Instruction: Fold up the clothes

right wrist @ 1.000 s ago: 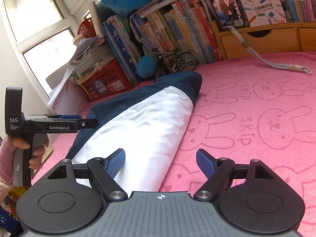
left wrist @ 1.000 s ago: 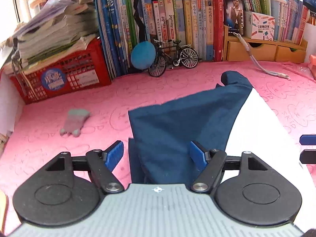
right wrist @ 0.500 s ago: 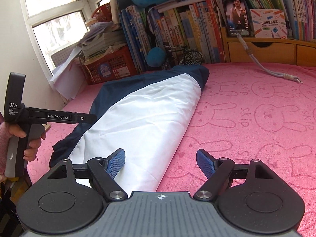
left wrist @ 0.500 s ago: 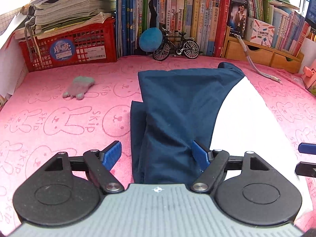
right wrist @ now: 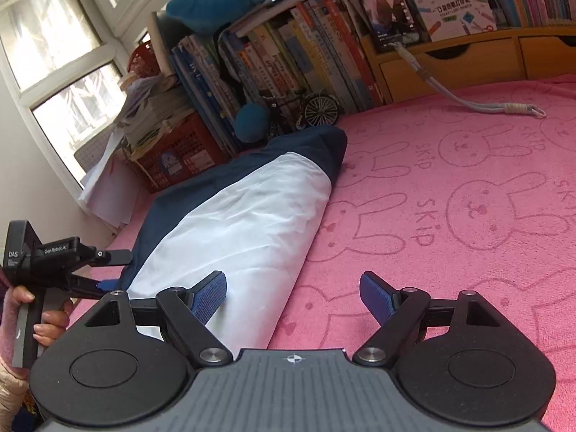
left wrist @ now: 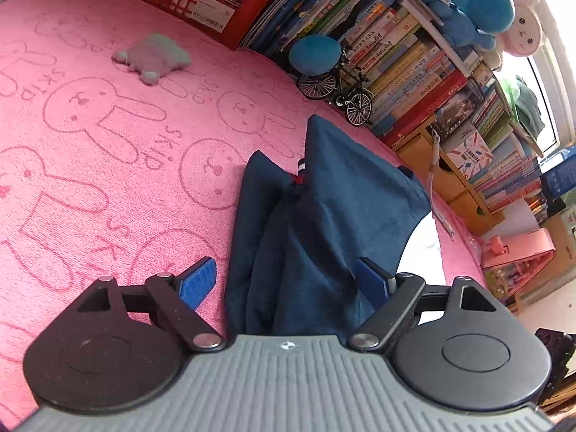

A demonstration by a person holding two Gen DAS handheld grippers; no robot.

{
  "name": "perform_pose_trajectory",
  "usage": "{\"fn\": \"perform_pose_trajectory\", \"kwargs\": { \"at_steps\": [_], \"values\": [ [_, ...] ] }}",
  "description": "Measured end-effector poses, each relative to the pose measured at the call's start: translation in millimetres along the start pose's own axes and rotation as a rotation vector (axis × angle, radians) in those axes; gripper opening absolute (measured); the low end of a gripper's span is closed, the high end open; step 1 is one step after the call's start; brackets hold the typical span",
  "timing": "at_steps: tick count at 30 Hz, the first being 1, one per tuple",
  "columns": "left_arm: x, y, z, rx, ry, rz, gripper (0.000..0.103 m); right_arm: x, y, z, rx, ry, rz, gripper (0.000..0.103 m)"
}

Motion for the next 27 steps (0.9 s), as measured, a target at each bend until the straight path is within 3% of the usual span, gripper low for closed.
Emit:
{"fn": "perform_pose_trajectory", "kwargs": {
  "at_steps": [3,7,17,19,20,21,24,27],
  "values": [
    [-10.6,-3.7,-5.0,0.045,0.023,-0.002,0.087,-19.1,-7.2,11.5,-0.090,-0.017,0.005,0.081],
    [-18.1,-5.6,-1.7,0.022,0.048,-0.003,0.092,-36.9,-11.7,13.4,-0.117,-0.014,0.017,0.080],
    [-24.6,-2.4,5.7,-0.033,0.103,0.011,0.100,-49.9,2.6,-37.8,0.144,-0.048,-0.004,0.075],
    [-23.8,-1.7,6.6,-0.044,0.090,0.019,0.090,-51.8,7.2,-53.0,0.237,-0.036,-0.007,0.077],
    [-23.0,-1.2,7.0,-0.054,0.081,0.020,0.079,-53.1,7.3,-53.8,0.243,-0.037,-0.008,0.078],
    [-22.3,-0.7,6.1,-0.054,0.080,0.018,0.069,-54.7,5.1,-47.4,0.205,-0.046,-0.008,0.080],
    [-20.9,0.1,-2.8,0.009,0.102,0.004,0.049,-59.3,-1.6,-28.1,0.091,-0.073,-0.008,0.084],
    [-20.1,0.4,-10.7,0.053,0.125,-0.001,0.043,-63.9,-8.7,-8.7,-0.022,-0.100,-0.007,0.084]
  ]
}}
Point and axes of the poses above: each gripper's, at about its wrist camera, not at the fingertips, and x roughly against the way its jaws point, z to its right, y to its underside, the point moved 5 cm from there along -x, roughly the way its jaws point, and after that the axes turned 15 degrees about z, right-handed, at the moved point
